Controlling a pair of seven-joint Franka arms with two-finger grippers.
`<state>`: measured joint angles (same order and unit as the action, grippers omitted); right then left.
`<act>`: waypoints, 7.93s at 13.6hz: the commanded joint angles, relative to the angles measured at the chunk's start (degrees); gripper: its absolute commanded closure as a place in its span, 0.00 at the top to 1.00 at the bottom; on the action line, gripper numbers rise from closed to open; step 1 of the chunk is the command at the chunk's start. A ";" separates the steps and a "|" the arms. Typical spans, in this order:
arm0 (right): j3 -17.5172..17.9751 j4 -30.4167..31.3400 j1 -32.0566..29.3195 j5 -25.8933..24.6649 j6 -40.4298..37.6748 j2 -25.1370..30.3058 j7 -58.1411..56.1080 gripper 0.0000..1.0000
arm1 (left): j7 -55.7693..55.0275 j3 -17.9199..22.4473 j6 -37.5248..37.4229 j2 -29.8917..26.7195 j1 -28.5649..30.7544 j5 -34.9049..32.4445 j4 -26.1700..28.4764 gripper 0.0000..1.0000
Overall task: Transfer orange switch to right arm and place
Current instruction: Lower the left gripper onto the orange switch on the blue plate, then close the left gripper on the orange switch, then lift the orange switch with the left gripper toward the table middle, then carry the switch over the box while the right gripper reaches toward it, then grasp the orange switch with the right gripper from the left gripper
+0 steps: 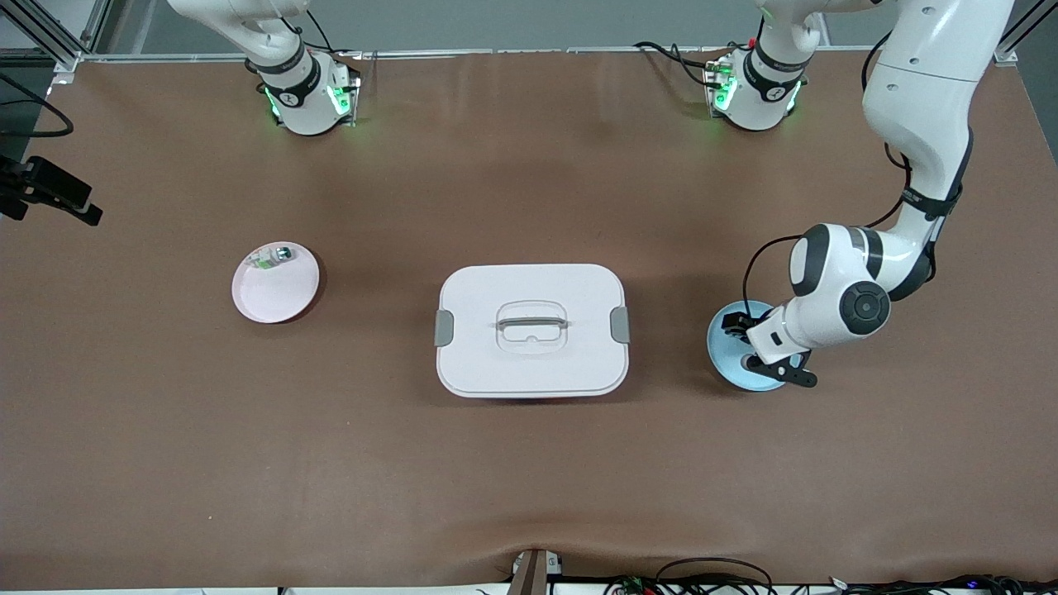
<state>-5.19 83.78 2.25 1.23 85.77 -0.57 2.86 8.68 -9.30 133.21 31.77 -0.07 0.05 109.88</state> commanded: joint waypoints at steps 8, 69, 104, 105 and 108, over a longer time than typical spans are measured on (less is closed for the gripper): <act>0.26 -0.28 -0.05 0.09 0.98 -0.49 0.48 1.00 | 3.00 -0.19 1.79 1.01 0.24 -1.71 -0.02 1.00; 0.53 23.97 25.42 23.91 28.92 13.32 43.90 1.00 | -133.22 -14.17 3.00 -5.58 -29.02 28.70 -31.04 0.19; 0.00 25.38 31.59 31.21 32.36 5.05 22.45 0.00 | -133.58 -14.34 5.04 -5.31 -29.90 26.32 -30.87 0.23; 0.00 25.38 31.59 31.21 32.36 5.05 22.45 0.00 | -133.49 -14.34 5.04 -5.31 -29.82 26.32 -30.78 0.38; 0.00 25.12 31.50 31.21 32.45 4.88 22.36 0.00 | -133.49 -14.34 5.04 -5.40 -29.82 25.01 -30.78 1.00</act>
<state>-4.91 109.27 34.15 31.35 119.62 3.90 25.80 -123.97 -23.90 137.86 26.08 -29.61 27.10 80.14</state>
